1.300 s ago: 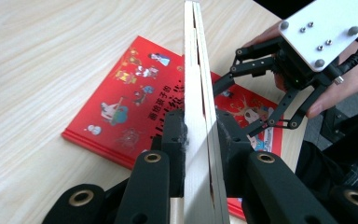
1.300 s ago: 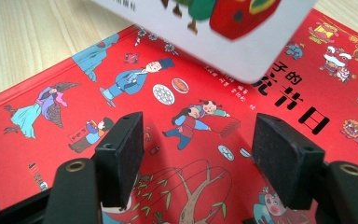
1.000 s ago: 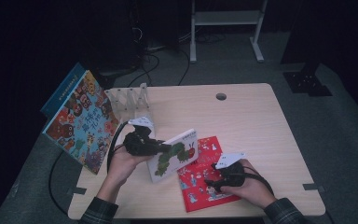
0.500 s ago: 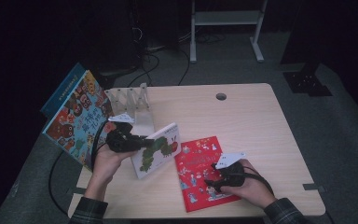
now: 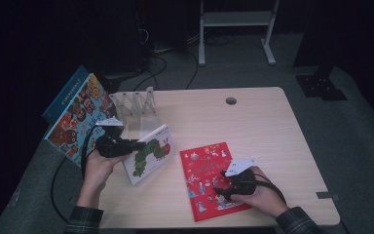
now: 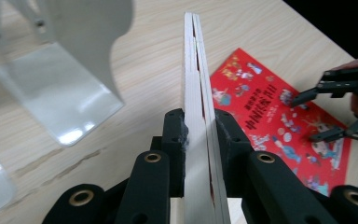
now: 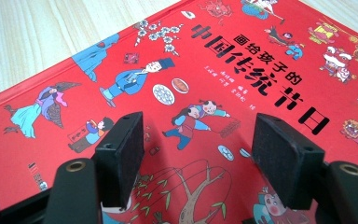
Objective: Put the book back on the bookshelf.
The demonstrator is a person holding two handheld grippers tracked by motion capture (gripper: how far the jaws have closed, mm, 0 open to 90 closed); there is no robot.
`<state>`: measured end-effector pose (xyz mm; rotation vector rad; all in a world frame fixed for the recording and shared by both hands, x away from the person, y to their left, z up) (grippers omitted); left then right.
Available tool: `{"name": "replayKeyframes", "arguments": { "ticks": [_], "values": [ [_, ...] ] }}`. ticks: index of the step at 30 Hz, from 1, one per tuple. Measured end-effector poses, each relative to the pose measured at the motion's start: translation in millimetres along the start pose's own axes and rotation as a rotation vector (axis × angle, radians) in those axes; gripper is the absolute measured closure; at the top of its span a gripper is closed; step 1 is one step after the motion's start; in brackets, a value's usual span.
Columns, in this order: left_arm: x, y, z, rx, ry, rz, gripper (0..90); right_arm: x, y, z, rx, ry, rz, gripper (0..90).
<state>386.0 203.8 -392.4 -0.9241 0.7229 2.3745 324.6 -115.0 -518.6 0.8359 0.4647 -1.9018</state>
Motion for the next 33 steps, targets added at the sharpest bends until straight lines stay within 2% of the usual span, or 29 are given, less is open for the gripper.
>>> {"name": "replayKeyframes", "arguments": {
  "ticks": [7,12,18,21,28,33],
  "values": [
    [1.8,-19.3,11.2,-0.039,0.024,0.036,76.1,0.0,0.1,-0.1,0.000,0.000,0.001,33.0],
    [1.4,-28.0,12.0,-0.080,0.031,0.036,76.1,-0.1,0.4,-0.2,0.001,0.001,0.001,33.0],
    [-4.8,-40.1,4.4,-0.142,0.029,0.033,76.1,-0.2,0.7,-0.4,0.002,0.003,-0.001,33.1],
    [-9.9,-45.1,0.3,-0.152,0.039,0.040,76.1,-0.2,1.2,-0.6,0.002,0.003,0.000,33.2],
    [-22.3,-57.7,-12.5,-0.207,0.048,0.035,76.1,-0.4,1.6,-0.9,0.004,0.006,-0.002,33.2],
    [-30.0,-63.2,-22.0,-0.222,0.059,0.041,76.0,-0.5,1.9,-1.0,0.004,0.006,-0.002,33.2]
  ]
}}
Point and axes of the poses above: each handheld gripper's, and its own axes: z roughly backward along the jaws, x roughly out of its underside, y roughly to its right, the point moved 7 cm from there along -z, roughly forward along the jaws, and after that the axes turned 3 degrees about z, right-handed, at the moved point
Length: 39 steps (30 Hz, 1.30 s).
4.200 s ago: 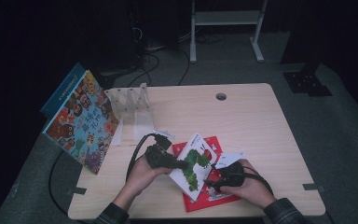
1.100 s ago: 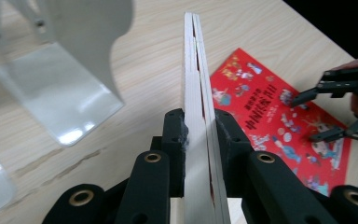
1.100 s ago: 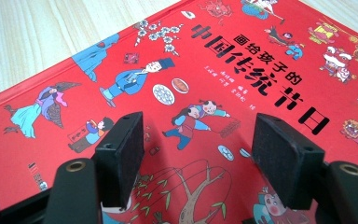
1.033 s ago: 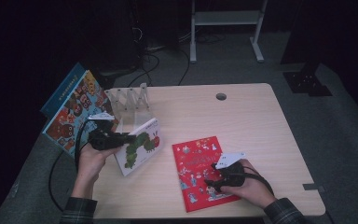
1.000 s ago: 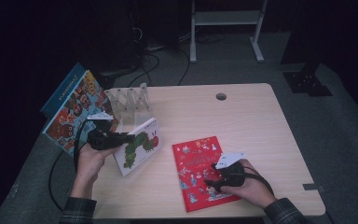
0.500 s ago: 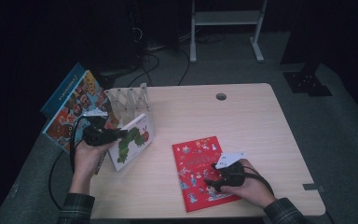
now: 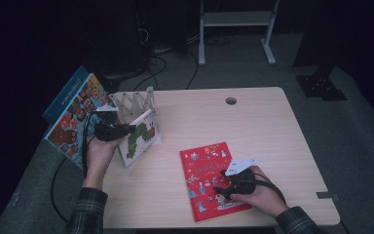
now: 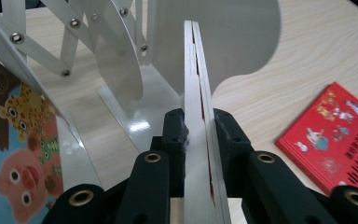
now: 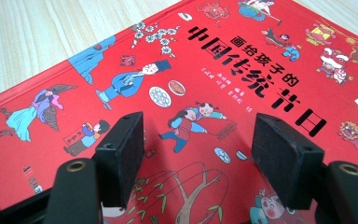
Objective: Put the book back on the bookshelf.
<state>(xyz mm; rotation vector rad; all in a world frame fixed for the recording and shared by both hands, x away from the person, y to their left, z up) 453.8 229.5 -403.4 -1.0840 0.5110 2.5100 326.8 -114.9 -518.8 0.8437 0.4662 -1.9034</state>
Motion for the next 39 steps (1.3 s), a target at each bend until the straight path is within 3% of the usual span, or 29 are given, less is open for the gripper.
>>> {"name": "replayKeyframes", "arguments": {
  "ticks": [8,21,23,27,31,37,39],
  "values": [
    [-8.0,-1.9,-12.6,-0.030,0.009,0.003,75.9,0.0,0.1,0.0,0.000,0.001,-0.001,33.2],
    [2.5,-9.4,-27.4,-0.049,-0.017,0.032,75.6,-0.3,0.5,-0.5,0.002,0.003,-0.003,33.2],
    [2.5,-9.9,-28.4,-0.049,-0.002,0.037,75.5,-0.3,0.5,-0.5,0.002,0.003,-0.004,33.2],
    [3.9,-8.0,-28.2,-0.053,-0.005,0.020,74.4,-0.3,0.6,-0.5,0.002,0.003,-0.002,33.2],
    [9.6,-7.3,-27.0,-0.060,-0.041,-0.009,62.0,-0.2,0.4,-0.5,0.003,0.003,-0.003,33.2],
    [17.8,-3.8,-20.4,-0.062,-0.057,-0.038,45.5,-0.1,0.5,-0.4,0.003,0.003,-0.001,33.3],
    [25.7,-4.0,-16.9,-0.088,-0.092,-0.068,40.9,-0.2,0.4,-0.4,0.004,0.004,-0.003,33.3]
  ]
}}
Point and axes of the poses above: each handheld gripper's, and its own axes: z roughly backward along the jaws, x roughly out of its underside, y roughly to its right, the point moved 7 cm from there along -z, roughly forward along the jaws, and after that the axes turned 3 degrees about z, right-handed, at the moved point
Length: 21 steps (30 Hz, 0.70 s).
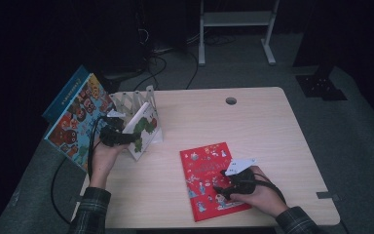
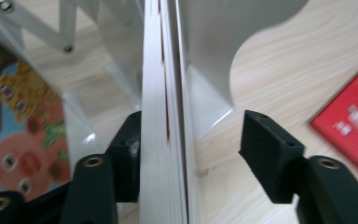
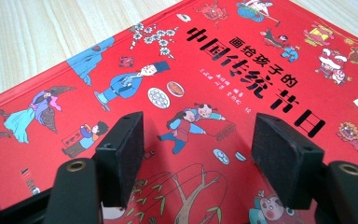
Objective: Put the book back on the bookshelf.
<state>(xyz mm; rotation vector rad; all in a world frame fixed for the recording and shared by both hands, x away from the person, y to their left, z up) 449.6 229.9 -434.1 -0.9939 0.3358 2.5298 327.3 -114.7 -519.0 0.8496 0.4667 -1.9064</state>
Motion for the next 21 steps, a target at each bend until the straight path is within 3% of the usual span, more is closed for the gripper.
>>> {"name": "replayKeyframes", "arguments": {
  "ticks": [13,16,21],
  "values": [
    [34.7,-3.6,1.6,-0.019,-0.069,0.009,38.4,0.1,0.1,0.1,0.000,-0.001,0.002,33.3],
    [39.7,-4.5,-0.7,-0.018,-0.082,0.010,44.9,0.0,0.0,0.1,0.001,0.000,0.000,33.3],
    [40.8,-3.7,-1.6,-0.016,-0.086,0.017,66.1,0.0,0.0,0.0,0.001,0.000,0.000,33.4]
  ]
}}
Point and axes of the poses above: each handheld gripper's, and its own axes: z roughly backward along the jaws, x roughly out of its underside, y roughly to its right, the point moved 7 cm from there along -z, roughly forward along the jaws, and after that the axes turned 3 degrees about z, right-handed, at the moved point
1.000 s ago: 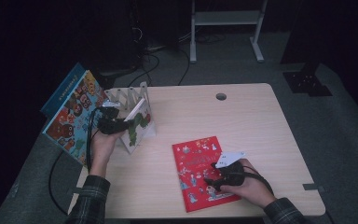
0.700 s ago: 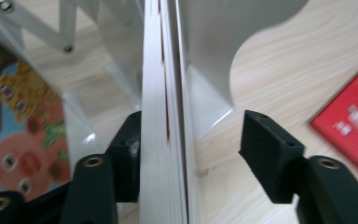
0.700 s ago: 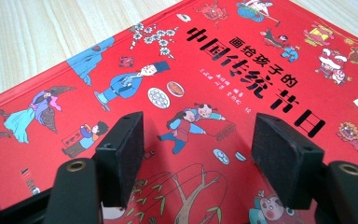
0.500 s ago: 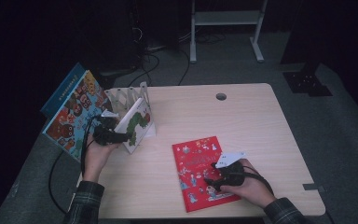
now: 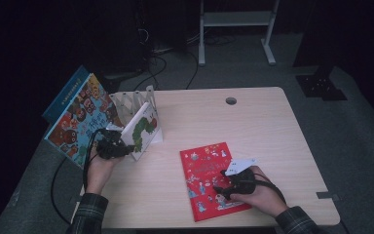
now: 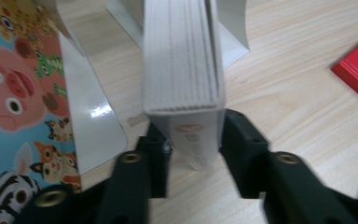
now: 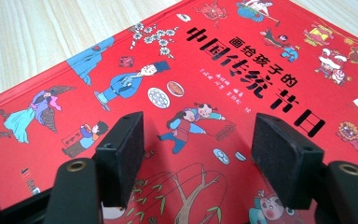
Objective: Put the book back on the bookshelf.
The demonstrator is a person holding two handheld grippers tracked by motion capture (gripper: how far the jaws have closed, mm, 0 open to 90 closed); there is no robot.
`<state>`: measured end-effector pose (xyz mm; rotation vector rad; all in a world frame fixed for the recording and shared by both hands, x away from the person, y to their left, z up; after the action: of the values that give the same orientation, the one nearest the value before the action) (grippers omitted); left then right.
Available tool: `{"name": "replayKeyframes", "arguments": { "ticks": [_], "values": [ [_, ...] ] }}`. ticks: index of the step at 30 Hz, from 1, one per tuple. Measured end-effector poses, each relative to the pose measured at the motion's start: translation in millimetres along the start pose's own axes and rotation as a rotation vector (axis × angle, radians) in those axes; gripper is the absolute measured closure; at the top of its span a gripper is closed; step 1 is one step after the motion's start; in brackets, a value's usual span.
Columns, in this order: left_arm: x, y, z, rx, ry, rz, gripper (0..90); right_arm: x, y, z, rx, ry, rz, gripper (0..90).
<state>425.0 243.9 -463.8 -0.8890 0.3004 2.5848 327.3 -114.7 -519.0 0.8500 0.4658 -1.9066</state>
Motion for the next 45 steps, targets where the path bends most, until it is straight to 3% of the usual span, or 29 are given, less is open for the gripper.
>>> {"name": "replayKeyframes", "arguments": {
  "ticks": [2,3,4,6,10,14,20,27,39,45],
  "values": [
    [-0.9,2.0,0.3,0.038,0.006,0.031,70.3,0.0,0.0,0.0,0.000,0.000,0.000,33.3],
    [-1.7,2.0,0.8,0.036,0.011,0.036,73.2,0.0,0.1,0.0,0.000,-0.001,0.001,33.3],
    [-2.0,2.9,0.5,0.006,0.007,0.015,73.8,0.1,0.1,0.0,0.000,-0.001,0.001,33.3],
    [-4.2,6.0,-0.5,0.011,0.011,0.032,73.9,0.0,0.0,0.0,0.000,0.000,0.000,33.3],
    [-10.4,10.8,-3.8,-0.022,0.024,0.061,74.0,-0.1,0.1,0.0,0.000,-0.001,0.000,33.3],
    [-17.1,15.4,-8.6,-0.055,0.028,0.071,73.9,-0.1,0.1,0.0,-0.001,-0.001,0.000,33.3],
    [-26.2,21.4,-13.2,-0.070,0.045,0.091,73.7,-0.1,0.2,-0.1,-0.001,0.000,0.001,33.3],
    [-30.6,33.6,-19.3,0.004,0.052,0.111,68.8,-0.2,0.2,-0.2,-0.001,-0.001,0.000,33.3],
    [-46.3,50.8,-27.9,0.026,0.056,0.103,62.7,-0.4,0.5,-0.4,-0.002,0.000,0.001,33.3],
    [-48.1,58.9,-38.0,0.054,0.029,0.085,58.5,-0.4,0.5,-0.4,-0.002,0.000,0.001,33.3]
  ]
}}
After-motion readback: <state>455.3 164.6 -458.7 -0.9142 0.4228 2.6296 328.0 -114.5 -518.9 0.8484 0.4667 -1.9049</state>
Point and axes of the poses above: each handheld gripper's, and its own axes: z roughly backward along the jaws, x roughly out of its underside, y roughly to its right, the point moved 7 cm from there along -z, roughly forward along the jaws, and after that the axes turned 3 degrees about z, right-handed, at the moved point
